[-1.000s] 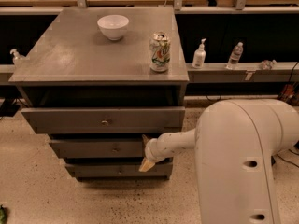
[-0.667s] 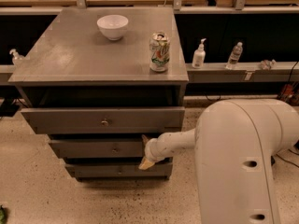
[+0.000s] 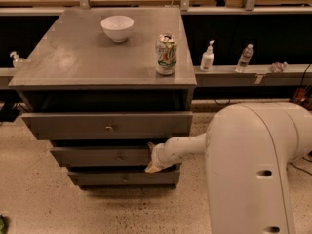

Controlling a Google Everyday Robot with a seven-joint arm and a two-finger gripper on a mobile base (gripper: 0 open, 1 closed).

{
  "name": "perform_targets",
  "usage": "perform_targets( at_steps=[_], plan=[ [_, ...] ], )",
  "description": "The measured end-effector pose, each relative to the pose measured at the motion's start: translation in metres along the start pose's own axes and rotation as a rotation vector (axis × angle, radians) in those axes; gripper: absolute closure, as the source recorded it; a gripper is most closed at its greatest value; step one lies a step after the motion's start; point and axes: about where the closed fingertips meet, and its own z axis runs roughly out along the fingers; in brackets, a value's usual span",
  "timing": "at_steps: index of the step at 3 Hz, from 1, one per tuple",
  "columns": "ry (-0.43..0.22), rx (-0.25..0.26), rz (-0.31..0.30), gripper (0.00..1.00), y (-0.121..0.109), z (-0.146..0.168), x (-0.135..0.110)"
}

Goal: Open middle drawer

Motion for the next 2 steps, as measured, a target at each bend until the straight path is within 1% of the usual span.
perform_targets(
  at_steps=[2],
  plan=[
    [0.0,0.0,0.0,0.38,-0.0013,-0.003,-0.0016]
  ],
)
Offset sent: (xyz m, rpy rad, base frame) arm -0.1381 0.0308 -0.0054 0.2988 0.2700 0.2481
